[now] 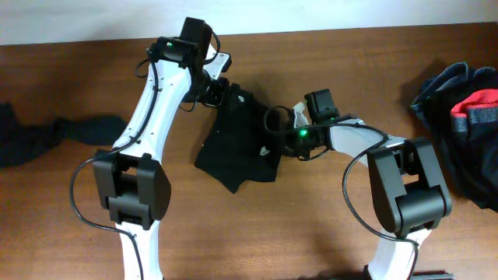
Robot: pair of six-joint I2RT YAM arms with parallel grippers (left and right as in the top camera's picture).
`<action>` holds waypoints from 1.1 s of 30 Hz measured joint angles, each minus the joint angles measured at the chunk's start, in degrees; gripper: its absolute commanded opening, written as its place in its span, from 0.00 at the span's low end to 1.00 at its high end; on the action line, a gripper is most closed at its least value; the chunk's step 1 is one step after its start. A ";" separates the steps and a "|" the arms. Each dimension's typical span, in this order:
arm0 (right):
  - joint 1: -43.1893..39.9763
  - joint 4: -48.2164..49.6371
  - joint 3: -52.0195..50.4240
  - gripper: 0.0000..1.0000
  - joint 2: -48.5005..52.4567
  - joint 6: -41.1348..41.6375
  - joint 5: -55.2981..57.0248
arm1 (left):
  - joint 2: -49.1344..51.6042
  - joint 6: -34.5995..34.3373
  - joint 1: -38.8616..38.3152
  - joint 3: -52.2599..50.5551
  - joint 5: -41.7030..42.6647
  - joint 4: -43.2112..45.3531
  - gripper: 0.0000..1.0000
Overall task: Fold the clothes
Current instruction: 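Lift the black bundle with the right gripper and carry it rightward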
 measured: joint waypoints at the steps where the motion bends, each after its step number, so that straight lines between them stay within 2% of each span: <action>1: 0.00 0.22 0.02 0.04 0.00 -0.15 0.00 | 0.00 0.00 0.00 0.00 0.00 0.09 0.99; 7: 0.00 -1.40 1.14 0.04 0.00 -2.23 -0.22 | 0.00 0.00 0.26 0.00 0.00 0.33 0.99; 11: 0.00 -5.95 5.03 0.04 -0.17 -5.46 -0.37 | 0.00 0.00 1.84 0.00 0.00 0.33 0.99; 22: 0.00 -31.67 22.91 0.04 -1.49 -17.81 4.00 | 0.00 0.00 6.45 0.00 -0.02 0.61 0.99; 27: 0.00 -38.62 30.32 0.04 -1.51 -20.76 8.37 | 0.00 0.00 7.69 0.00 0.00 1.27 0.99; 33: -0.02 -42.45 36.92 0.04 -1.53 -21.92 12.20 | 0.00 0.00 8.39 0.00 0.00 1.36 0.99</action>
